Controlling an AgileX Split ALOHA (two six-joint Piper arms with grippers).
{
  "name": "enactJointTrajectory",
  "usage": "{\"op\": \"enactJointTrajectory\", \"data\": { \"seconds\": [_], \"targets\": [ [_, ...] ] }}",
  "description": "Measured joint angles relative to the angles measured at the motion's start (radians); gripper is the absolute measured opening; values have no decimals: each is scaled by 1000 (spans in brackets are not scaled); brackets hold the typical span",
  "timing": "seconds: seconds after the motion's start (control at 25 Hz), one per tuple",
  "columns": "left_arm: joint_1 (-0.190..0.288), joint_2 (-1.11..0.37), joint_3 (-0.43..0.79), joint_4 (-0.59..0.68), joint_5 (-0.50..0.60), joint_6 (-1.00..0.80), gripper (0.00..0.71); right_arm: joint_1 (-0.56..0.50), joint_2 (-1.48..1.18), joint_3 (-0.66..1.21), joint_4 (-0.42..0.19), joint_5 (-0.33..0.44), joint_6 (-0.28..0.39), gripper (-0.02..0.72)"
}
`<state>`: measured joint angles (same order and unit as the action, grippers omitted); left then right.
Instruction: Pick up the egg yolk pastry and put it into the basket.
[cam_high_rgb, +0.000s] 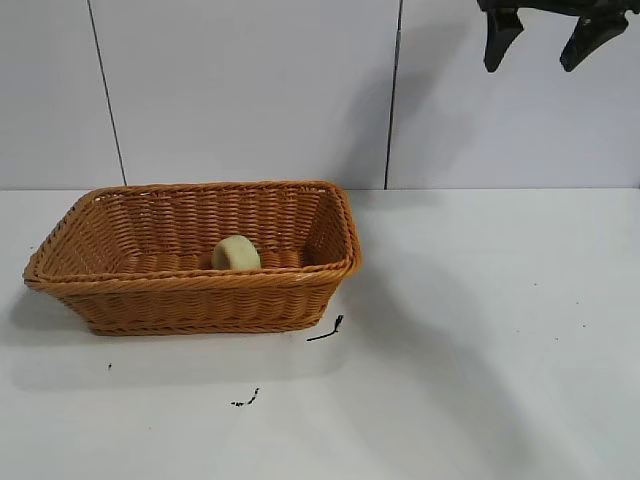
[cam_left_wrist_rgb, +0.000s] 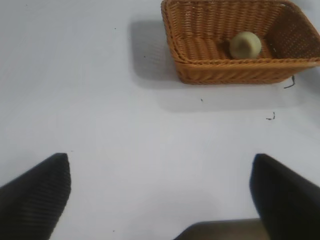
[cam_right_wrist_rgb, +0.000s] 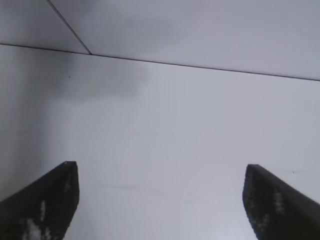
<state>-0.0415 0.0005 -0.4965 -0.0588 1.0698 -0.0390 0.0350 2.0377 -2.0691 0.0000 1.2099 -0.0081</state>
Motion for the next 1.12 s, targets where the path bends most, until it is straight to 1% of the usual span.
{"op": "enactJointTrajectory", "data": {
  "seconds": [0.28,0.6,0.92,1.04,1.12],
  "targets": [
    [0,0,0,0,0,0,695,0,-312,338,0,2,-18,610],
    [0,0,0,0,0,0,695,0,-732,716,0,2,-18,610],
    [0,0,0,0,0,0,695,0,-1160,1135,0,1,-22,610],
    [0,0,0,0,0,0,695,0,-1334,1278,0,-36,-23,610],
    [0,0,0,0,0,0,695,0,-1443,1366,0,-82,-23,610]
  ]
}}
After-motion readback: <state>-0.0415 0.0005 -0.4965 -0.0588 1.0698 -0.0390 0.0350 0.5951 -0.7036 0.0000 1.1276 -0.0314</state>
